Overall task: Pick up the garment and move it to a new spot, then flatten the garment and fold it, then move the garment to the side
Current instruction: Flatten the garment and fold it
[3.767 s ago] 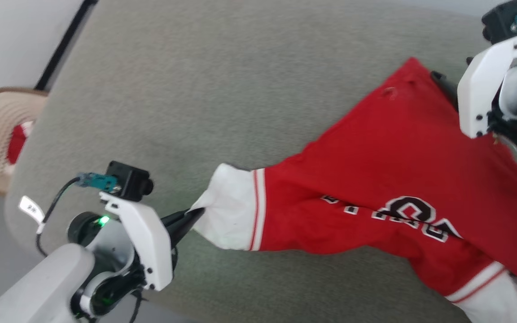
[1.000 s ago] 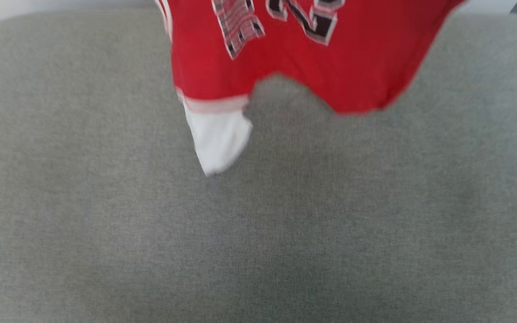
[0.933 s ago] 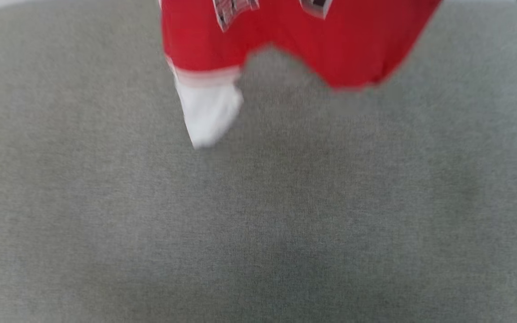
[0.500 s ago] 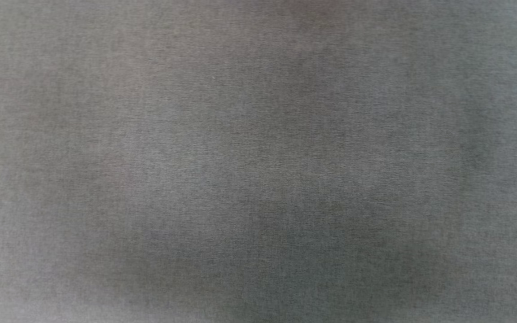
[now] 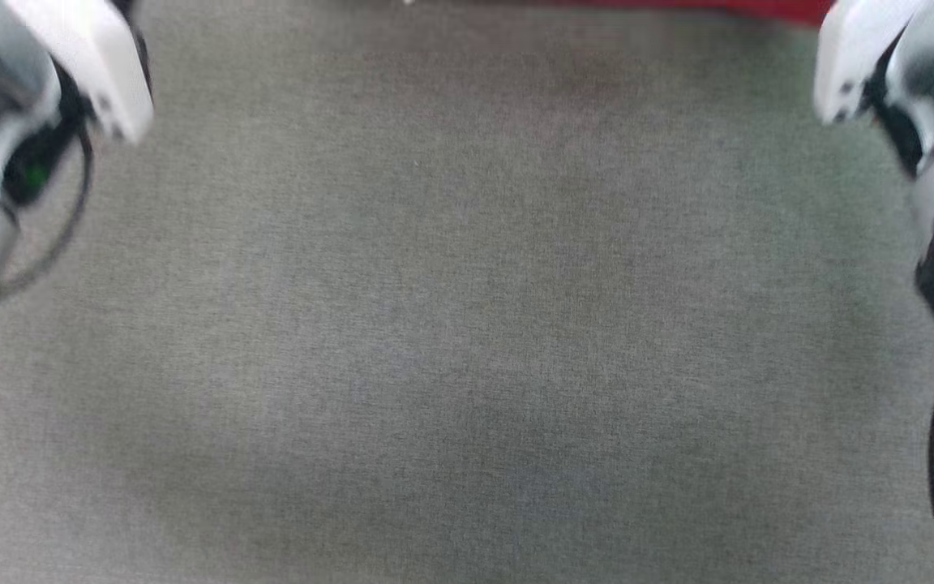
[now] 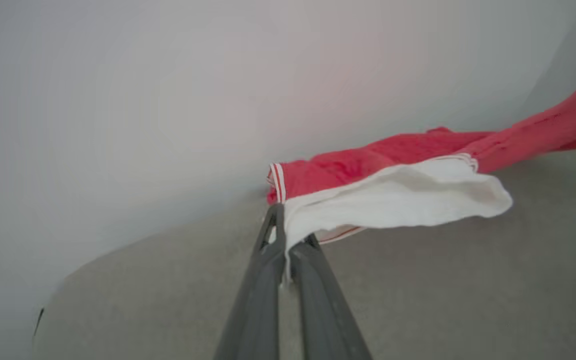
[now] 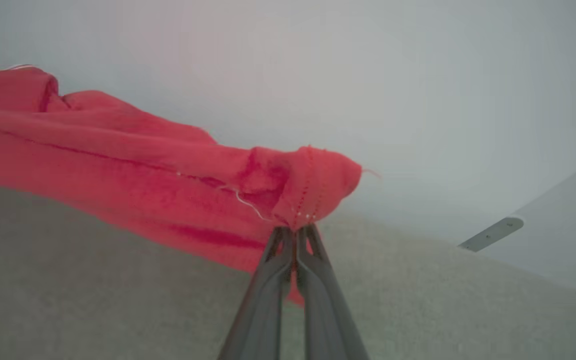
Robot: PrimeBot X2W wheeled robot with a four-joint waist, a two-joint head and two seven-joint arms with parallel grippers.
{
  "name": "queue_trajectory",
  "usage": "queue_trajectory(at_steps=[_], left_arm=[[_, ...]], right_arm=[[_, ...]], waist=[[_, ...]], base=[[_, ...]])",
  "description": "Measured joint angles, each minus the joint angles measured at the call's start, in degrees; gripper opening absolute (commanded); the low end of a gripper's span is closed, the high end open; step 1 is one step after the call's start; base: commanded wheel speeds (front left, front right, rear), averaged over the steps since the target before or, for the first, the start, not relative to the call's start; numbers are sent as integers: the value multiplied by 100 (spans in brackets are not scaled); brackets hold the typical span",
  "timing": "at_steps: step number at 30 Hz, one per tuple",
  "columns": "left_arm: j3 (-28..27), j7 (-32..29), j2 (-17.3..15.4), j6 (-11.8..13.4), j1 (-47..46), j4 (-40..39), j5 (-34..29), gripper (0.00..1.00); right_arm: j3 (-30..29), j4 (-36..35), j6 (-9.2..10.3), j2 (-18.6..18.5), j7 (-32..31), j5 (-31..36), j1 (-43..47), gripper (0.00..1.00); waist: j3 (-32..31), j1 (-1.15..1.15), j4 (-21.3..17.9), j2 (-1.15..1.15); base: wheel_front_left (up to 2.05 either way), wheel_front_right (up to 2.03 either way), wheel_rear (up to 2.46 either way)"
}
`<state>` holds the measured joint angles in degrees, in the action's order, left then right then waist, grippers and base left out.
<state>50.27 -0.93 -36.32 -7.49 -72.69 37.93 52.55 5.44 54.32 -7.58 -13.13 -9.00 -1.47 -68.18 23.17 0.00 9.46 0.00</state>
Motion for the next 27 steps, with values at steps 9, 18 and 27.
queue_trajectory(at_steps=[9, 18, 27], left_arm=[[337, -1448, -862, 307, 1682, -1506, 1357, 0], [592, -1890, -1887, 1740, 3381, -3964, 1954, 0], [891, -1666, -2435, 2668, 4767, -5241, 2399, 0]], right_arm=[[799, -962, 0, -377, -820, -1349, 1530, 0], [1098, -3022, 1, -1311, -1784, -2542, 3459, 0], [720, -4585, 1, -1574, -2794, -2885, 5275, 0]], waist=[[-476, 0, 30, 0], [-838, 0, -7, 0], [-1141, 0, -87, 0]], base=[[0, 0, 0], [0, 0, 0], [0, 0, 0]])
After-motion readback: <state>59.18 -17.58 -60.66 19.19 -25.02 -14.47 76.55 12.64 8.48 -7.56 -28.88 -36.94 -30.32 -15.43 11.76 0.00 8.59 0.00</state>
